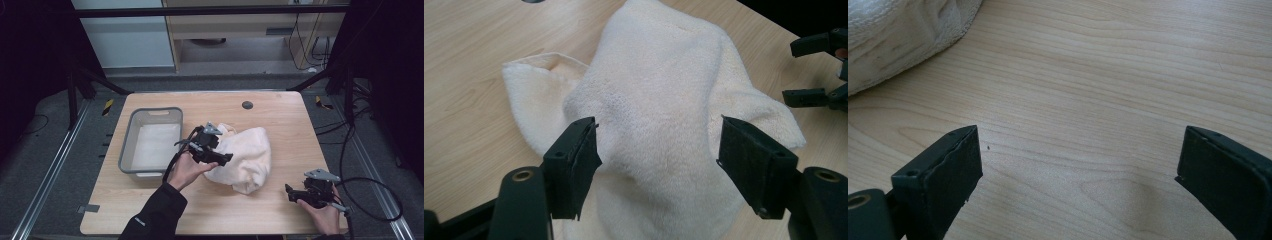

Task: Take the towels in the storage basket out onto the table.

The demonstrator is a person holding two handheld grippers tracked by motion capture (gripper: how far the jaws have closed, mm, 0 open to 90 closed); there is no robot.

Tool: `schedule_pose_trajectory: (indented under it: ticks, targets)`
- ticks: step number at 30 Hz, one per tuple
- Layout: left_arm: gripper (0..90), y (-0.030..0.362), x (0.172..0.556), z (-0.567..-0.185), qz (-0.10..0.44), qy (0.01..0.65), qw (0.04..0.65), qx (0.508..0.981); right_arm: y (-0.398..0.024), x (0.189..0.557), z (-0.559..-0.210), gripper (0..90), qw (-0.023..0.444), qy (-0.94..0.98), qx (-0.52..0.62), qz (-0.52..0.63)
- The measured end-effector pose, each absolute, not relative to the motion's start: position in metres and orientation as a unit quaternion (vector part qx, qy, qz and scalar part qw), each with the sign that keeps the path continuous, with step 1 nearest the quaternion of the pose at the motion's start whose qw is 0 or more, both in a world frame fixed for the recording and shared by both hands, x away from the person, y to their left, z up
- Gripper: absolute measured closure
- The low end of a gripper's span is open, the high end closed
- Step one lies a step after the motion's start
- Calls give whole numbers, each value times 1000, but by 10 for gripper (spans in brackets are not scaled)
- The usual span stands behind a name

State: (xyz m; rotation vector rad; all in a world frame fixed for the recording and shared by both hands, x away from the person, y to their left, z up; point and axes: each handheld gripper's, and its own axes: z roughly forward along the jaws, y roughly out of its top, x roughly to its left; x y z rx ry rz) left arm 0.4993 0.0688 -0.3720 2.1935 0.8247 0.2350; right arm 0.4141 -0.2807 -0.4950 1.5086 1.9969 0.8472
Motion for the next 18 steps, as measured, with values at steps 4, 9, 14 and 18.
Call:
schedule_pose_trajectory:
  ticks: [4, 9, 14, 18]
  targets:
    - [329, 82, 492, -368, 101, 325, 394, 854, -281, 414, -495, 41, 247, 733, 553, 310]
    - [343, 101, 483, -369, 108, 330, 404, 847, -281, 414, -495, 41, 247, 732, 554, 310]
    - [369, 118, 475, -374, 112, 338, 410, 840, -280, 414, -495, 41, 245, 733, 554, 310]
    - [396, 132, 469, -380, 117, 348, 418, 831, -280, 414, -495, 41, 243, 734, 553, 310]
